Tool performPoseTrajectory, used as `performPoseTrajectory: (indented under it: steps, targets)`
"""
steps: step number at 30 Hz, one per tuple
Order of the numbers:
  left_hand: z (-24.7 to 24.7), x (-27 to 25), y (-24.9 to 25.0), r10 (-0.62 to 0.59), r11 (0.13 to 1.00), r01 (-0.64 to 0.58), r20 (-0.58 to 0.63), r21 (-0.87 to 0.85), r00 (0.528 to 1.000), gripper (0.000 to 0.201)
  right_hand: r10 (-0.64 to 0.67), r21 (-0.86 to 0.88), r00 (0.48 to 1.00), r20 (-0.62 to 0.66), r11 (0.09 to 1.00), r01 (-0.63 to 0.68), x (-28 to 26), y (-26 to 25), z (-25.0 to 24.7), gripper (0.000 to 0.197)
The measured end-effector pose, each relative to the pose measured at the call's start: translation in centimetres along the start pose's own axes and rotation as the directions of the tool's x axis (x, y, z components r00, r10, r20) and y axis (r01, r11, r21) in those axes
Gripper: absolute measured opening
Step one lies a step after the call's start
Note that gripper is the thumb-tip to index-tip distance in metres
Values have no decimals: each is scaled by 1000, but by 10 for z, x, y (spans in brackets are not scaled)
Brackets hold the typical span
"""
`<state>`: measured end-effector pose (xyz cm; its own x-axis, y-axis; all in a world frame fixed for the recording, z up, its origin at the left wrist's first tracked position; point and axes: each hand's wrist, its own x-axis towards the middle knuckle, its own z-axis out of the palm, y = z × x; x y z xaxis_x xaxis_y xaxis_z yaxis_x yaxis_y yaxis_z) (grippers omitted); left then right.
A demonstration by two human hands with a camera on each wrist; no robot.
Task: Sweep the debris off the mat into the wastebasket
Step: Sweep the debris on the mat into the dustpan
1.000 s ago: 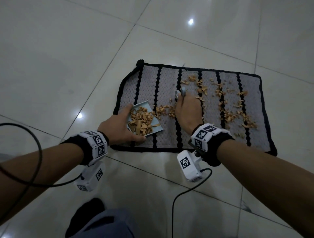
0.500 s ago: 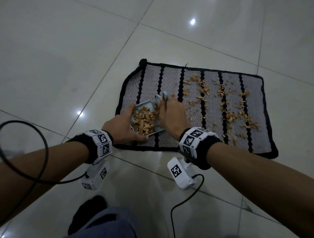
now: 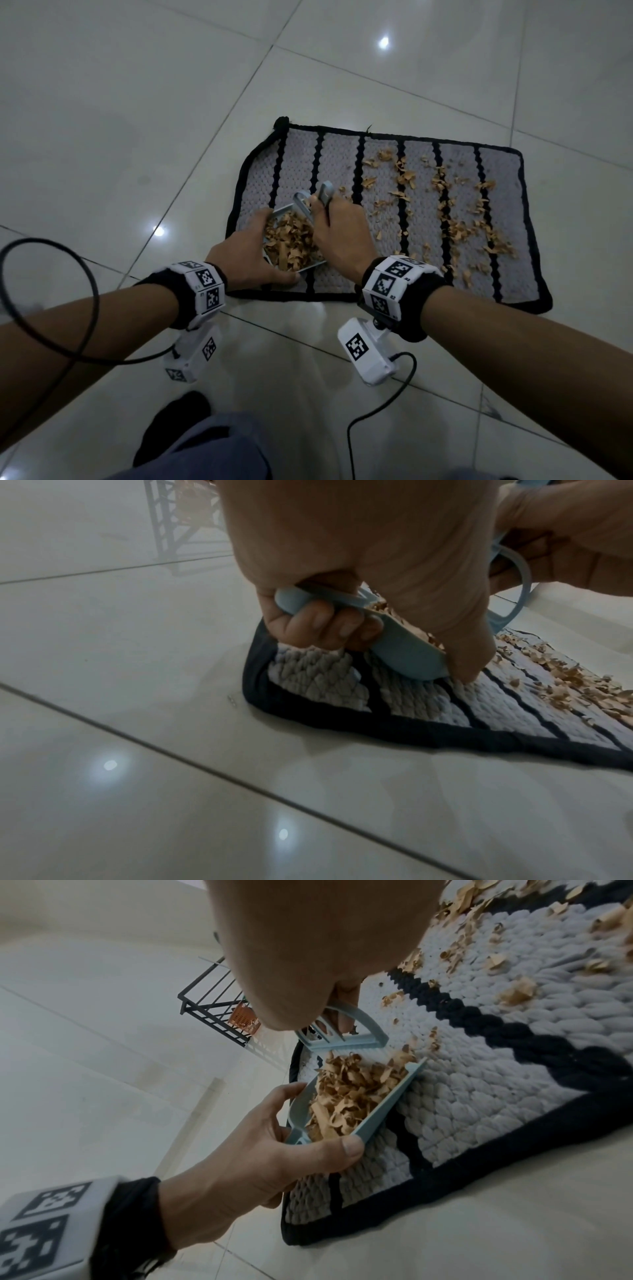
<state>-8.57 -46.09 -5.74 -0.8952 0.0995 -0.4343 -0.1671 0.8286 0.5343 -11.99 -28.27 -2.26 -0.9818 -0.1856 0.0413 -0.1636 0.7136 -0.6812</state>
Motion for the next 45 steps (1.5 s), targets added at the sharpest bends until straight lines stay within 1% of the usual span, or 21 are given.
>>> performPoseTrajectory:
  steps: [2, 6, 13, 16, 18, 20, 22, 25, 27, 29, 31, 33, 35, 38, 41, 43, 45]
  targets:
    - [2, 0, 1, 25, 999, -25, -4, -31, 1000, 126, -27, -10, 1000, -4, 1000, 27, 0, 0, -2, 34]
    - [7, 2, 3, 50, 995, -53, -32, -85, 998, 128, -76, -15, 996, -54, 997, 75, 1, 4, -9, 36]
    - [10, 5, 6, 69, 995, -73, -52, -73, 996, 134, -125, 4, 991, -56, 992, 125, -1, 18, -27, 37]
    - [10, 5, 8, 98, 992, -103, -55, -79, 994, 132, -144, 31, 984, -101, 989, 147, -1, 21, -37, 38]
    - [10, 4, 7, 116, 988, -121, -53, -96, 992, 132, -109, 90, 982, -156, 988, 124, -1, 23, -45, 39]
    - [8, 3, 7, 125, 985, -128, -32, -114, 992, 131, -32, 175, 984, -173, 983, 63, -2, 25, -50, 41]
    - [5, 3, 8, 126, 985, -128, -24, -113, 992, 131, 8, 225, 986, -164, 974, 30, -3, 30, -53, 37]
    - [4, 5, 10, 123, 987, -125, -34, -97, 992, 133, 19, 267, 991, -130, 964, 17, -7, 38, -54, 29]
    - [5, 6, 11, 128, 986, -132, -46, -102, 991, 130, 29, 274, 992, -121, 962, 5, -9, 40, -58, 28]
    - [6, 6, 13, 140, 984, -145, -55, -104, 989, 127, 59, 291, 990, -129, 956, -19, -11, 40, -63, 31]
    - [9, 5, 15, 155, 982, -161, -63, -103, 986, 125, 117, 303, 981, -158, 951, -65, -10, 45, -69, 40]
    - [10, 4, 13, 156, 982, -162, -65, -98, 986, 127, 167, 323, 972, -163, 940, -107, -7, 55, -75, 44]
    - [10, 2, 11, 138, 985, -144, -66, -94, 988, 130, 198, 322, 973, -120, 935, -151, -5, 67, -81, 41]
    - [5, -2, 6, 84, 994, -88, -64, -62, 994, 129, 206, 295, 978, -2, 935, -197, -8, 78, -96, 30]
    - [1, -7, 2, 67, 998, -68, -65, -9, 996, 128, 155, 205, 982, 107, 963, -174, -10, 85, -114, 26]
    - [2, -10, 2, 67, 998, -68, -62, -13, 996, 125, 123, 116, 975, 186, 982, -146, -10, 87, -118, 30]
    - [4, -13, 5, 75, 997, -77, -63, -21, 995, 125, 107, 30, 971, 212, 993, -116, -8, 89, -117, 34]
